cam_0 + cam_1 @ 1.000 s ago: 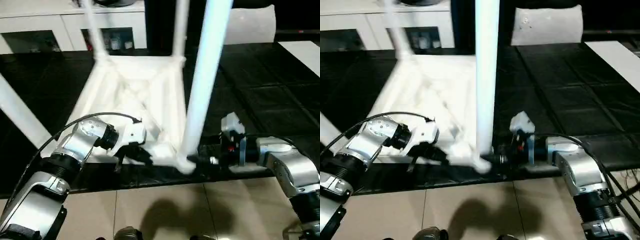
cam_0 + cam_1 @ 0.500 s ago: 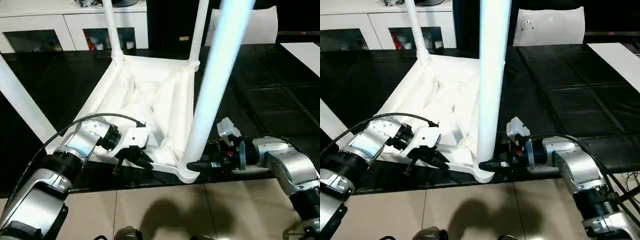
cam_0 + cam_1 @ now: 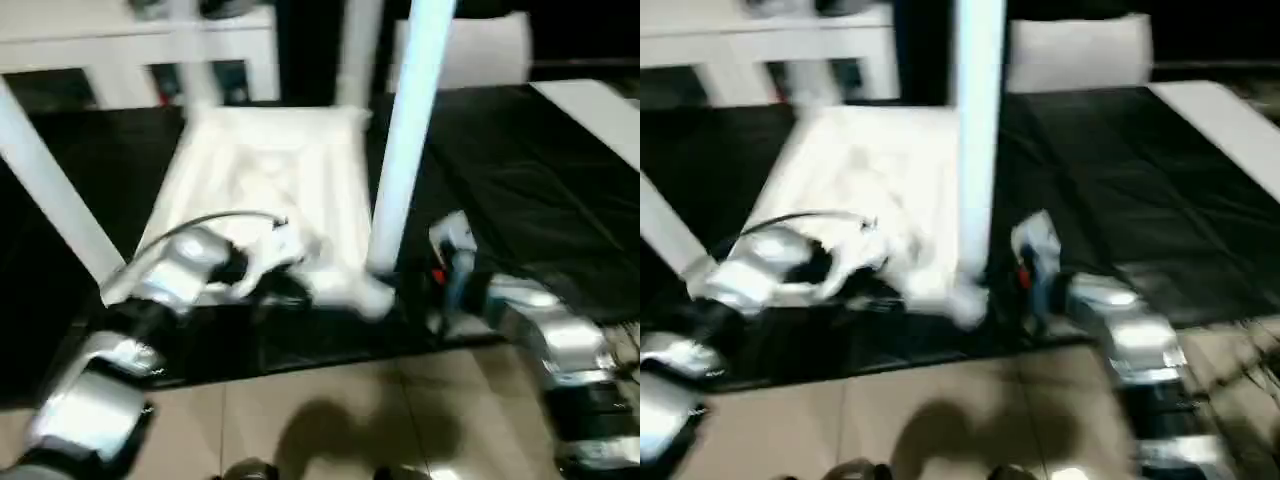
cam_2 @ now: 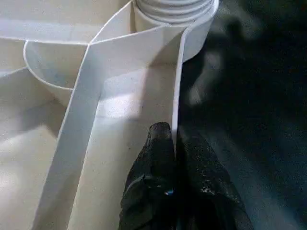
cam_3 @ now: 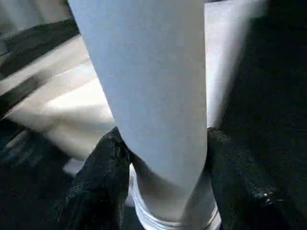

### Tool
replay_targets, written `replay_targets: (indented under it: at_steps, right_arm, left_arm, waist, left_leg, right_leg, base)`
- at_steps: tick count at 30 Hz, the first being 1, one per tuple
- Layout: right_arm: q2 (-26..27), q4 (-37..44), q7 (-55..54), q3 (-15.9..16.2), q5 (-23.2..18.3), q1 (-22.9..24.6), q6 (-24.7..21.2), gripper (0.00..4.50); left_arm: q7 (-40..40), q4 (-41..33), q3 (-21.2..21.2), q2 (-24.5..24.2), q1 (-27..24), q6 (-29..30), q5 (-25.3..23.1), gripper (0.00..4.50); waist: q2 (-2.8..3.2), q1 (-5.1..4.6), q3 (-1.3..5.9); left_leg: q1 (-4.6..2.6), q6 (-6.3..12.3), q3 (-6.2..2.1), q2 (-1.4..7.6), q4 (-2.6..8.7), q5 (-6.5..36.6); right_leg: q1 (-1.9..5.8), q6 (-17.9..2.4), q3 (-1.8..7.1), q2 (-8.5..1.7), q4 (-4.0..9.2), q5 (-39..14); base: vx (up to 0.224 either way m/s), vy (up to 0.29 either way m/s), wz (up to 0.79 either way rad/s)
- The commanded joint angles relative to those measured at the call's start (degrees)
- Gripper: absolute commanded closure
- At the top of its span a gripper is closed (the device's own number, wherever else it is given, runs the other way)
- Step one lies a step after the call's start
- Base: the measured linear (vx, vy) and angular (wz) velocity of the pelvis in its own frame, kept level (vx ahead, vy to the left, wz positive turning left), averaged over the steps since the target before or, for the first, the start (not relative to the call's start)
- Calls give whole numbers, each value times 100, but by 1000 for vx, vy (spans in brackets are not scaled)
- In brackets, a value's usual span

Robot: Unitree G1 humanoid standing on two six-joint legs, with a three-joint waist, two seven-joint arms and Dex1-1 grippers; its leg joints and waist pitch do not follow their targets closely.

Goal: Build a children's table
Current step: Rotate leg to tighten

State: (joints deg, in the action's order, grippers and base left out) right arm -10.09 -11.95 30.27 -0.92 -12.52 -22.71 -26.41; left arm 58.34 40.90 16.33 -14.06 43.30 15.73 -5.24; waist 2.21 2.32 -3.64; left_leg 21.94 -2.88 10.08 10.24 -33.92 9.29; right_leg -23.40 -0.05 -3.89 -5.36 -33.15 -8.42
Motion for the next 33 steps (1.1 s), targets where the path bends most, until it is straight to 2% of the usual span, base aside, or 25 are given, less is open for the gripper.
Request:
replay_targets:
  at_steps: [1, 3, 4, 5, 6, 9, 10, 11, 12, 13, 14, 16, 17, 18, 19, 20, 21, 22, 23, 24, 25, 26, 29, 31, 33]
  right_arm:
    - [441, -106, -225, 433, -43, 3, -259, 249]
    - [764, -282, -911, 428, 204, -114, -241, 249]
    - [788, -292, -957, 436, 236, -122, -228, 249]
    - [947, -317, -1205, 453, 422, -139, -75, 215]
    - [1000, -306, -1291, 437, 478, -129, 12, 194]
    - [1065, -248, -1342, 381, 457, -90, 119, 172]
    - [1041, -171, -1331, 349, 452, -52, 292, 172]
    - [985, -121, -1239, 348, 433, -34, 359, 158]
    - [955, -91, -1192, 348, 425, -25, 395, 144]
    - [893, -35, -1059, 334, 368, 1, 434, 137]
    - [598, 135, -543, 351, 244, 124, 550, 133]
    - [388, 238, -213, 366, 190, 210, 592, 125]
    - [381, 241, -202, 366, 188, 213, 592, 108]
    - [216, 302, 43, 352, 125, 274, 563, 108]
    - [159, 318, 133, 362, 113, 290, 567, 98]
    - [-219, 402, 737, 447, 38, 381, 622, 98]
    - [-356, 432, 967, 482, 5, 407, 643, 72]
    - [-663, 503, 1479, 554, -88, 460, 635, 72]
    - [-820, 548, 1754, 594, -151, 476, 601, 58]
    - [-1020, 601, 2125, 651, -237, 482, 548, 58]
    - [-1084, 617, 2250, 668, -263, 484, 533, 51]
    - [-1304, 620, 2650, 742, -337, 470, 545, 51]
    - [-1606, 558, 3316, 833, -517, 403, 528, 51]
    - [-1687, 532, 3527, 861, -589, 367, 493, 51]
    - [-1813, 474, 3871, 930, -706, 289, 428, 80]
  left_arm:
    - [-895, -134, -337, 250, 236, 150, 203, 450]
    - [-1502, -208, -485, 522, 263, 343, 140, 450]
    - [-1543, -217, -491, 544, 264, 362, 131, 450]
    - [-1751, -287, -505, 681, 265, 426, 69, 450]
    - [-1786, -304, -498, 722, 263, 408, 56, 450]
    - [-1719, -376, -400, 701, 227, 366, -42, 450]
    - [-1577, -412, -292, 623, 184, 261, -109, 450]
    - [-1483, -401, -236, 559, 173, 128, -140, 450]
    - [-1436, -400, -204, 522, 166, 58, -153, 450]
    - [-1338, -389, -147, 450, 157, -58, -185, 450]
    - [-960, -380, -105, 287, 106, -317, -118, 450]
    - [-688, -363, -64, 171, 77, -553, -81, 450]
    - [-675, -362, -61, 166, 75, -568, -80, 450]
    - [-252, -374, 18, 51, 16, -998, -5, 450]
    - [-180, -375, 35, 22, 3, -1051, -4, 450]
    - [301, -388, 143, -166, -77, -1291, 14, 450]
    - [446, -380, 180, -232, -93, -1341, 10, 450]
    - [840, -364, 259, -383, -134, -1539, 47, 450]
    - [1089, -375, 272, -448, -157, -1579, 122, 450]
    - [1352, -377, 301, -530, -163, -1606, 183, 450]
    - [1436, -375, 313, -556, -163, -1618, 205, 450]
    - [1791, -363, 381, -654, -167, -1734, 270, 450]
    - [2377, -329, 519, -821, -157, -1891, 315, 450]
    - [2540, -299, 568, -871, -140, -1965, 303, 450]
    - [2783, -241, 624, -928, -99, -2050, 285, 450]
  waist:
    - [-66, 8, 407]
    - [-54, 8, 423]
    - [-57, -9, 422]
    - [-30, -2, 427]
    - [-67, -5, 431]
    - [-32, 9, 455]
    - [-2, 9, 451]
    - [-1, -1, 449]
    - [-26, -21, 473]
    - [-19, -27, 483]
    - [-11, -27, 484]
    - [-16, -7, 504]
    - [-15, 2, 501]
    - [-5, 12, 508]
    - [-6, 14, 513]
    - [-7, 30, 504]
    - [-9, 35, 501]
    - [4, 46, 490]
    - [3, 70, 484]
    - [-18, 85, 470]
    - [7, 130, 466]
    - [12, 163, 448]
    - [1, 294, 443]
    - [10, 328, 432]
    - [5, 371, 434]
  left_leg:
    - [-101, -31, -95, 192, 454, 1893]
    - [-107, 46, -94, 189, 446, 1802]
    - [-90, 59, -88, 189, 449, 1714]
    - [-103, 69, -82, 193, 446, 1705]
    - [-95, 88, -78, 192, 445, 1682]
    - [-84, 173, -80, 192, 441, 1534]
    - [-74, 188, -87, 199, 449, 1529]
    - [-62, 183, -90, 195, 451, 1532]
    - [-37, 205, -91, 182, 441, 1464]
    - [-25, 269, -92, 181, 427, 1353]
    - [-28, 334, -83, 177, 412, 1310]
    - [-23, 439, -75, 191, 388, 1138]
    - [-19, 480, -72, 192, 382, 1087]
    - [-15, 536, -69, 196, 371, 955]
    - [-11, 551, -64, 197, 365, 935]
    - [-26, 574, -64, 212, 368, 948]
    - [-33, 582, -61, 218, 367, 972]
    - [-51, 586, -52, 231, 367, 1053]
    - [-60, 580, -54, 241, 372, 1177]
    - [-72, 577, -43, 252, 376, 1212]
    - [-78, 540, -43, 267, 383, 1260]
    - [-104, 475, -30, 281, 392, 1400]
    - [-142, 318, -32, 302, 405, 1613]
    - [-143, 266, -39, 313, 423, 1715]
    - [-163, 222, -38, 313, 424, 1799]
  right_leg:
    - [223, -982, 186, -308, 459, -2492]
    - [232, -1018, 185, -303, 451, -2328]
    - [240, -1053, 187, -286, 433, -2177]
    - [235, -1065, 190, -283, 439, -2093]
    - [249, -1058, 191, -285, 441, -2068]
    - [273, -1092, 198, -281, 410, -1789]
    - [284, -1098, 195, -280, 400, -1697]
    - [295, -1084, 192, -277, 399, -1668]
    - [331, -1096, 189, -275, 373, -1512]
    - [337, -1129, 189, -281, 365, -1338]
    - [334, -1157, 185, -283, 363, -1308]
    - [345, -1207, 186, -279, 339, -1066]
    - [343, -1235, 188, -277, 340, -987]
    - [339, -1358, 182, -272, 306, -777]
    - [347, -1382, 182, -275, 296, -726]
    - [341, -1421, 180, -268, 289, -691]
    - [343, -1430, 179, -266, 289, -695]
    - [323, -1483, 184, -271, 293, -740]
    - [342, -1472, 182, -270, 302, -856]
    - [321, -1475, 188, -272, 311, -915]
    - [317, -1471, 188, -273, 300, -1044]
    - [270, -1447, 191, -267, 327, -1230]
    - [251, -1397, 204, -291, 335, -1529]
    - [243, -1374, 211, -297, 327, -1606]
    - [235, -1369, 216, -306, 336, -1671]
  base:
    - [0, 0, 0]
    - [0, 0, 0]
    - [0, 0, 0]
    - [0, 0, 0]
    - [0, 0, 0]
    - [0, 0, 0]
    - [0, 0, 0]
    - [0, 0, 0]
    - [0, 0, 0]
    - [0, 0, 0]
    - [0, 0, 0]
    - [0, 0, 0]
    - [0, 0, 0]
    - [0, 0, 0]
    - [0, 0, 0]
    - [0, 0, 0]
    - [0, 0, 0]
    - [0, 0, 0]
    - [0, 0, 0]
    - [0, 0, 0]
    - [0, 0, 0]
    - [0, 0, 0]
    - [0, 0, 0]
    - [0, 0, 0]
    - [0, 0, 0]
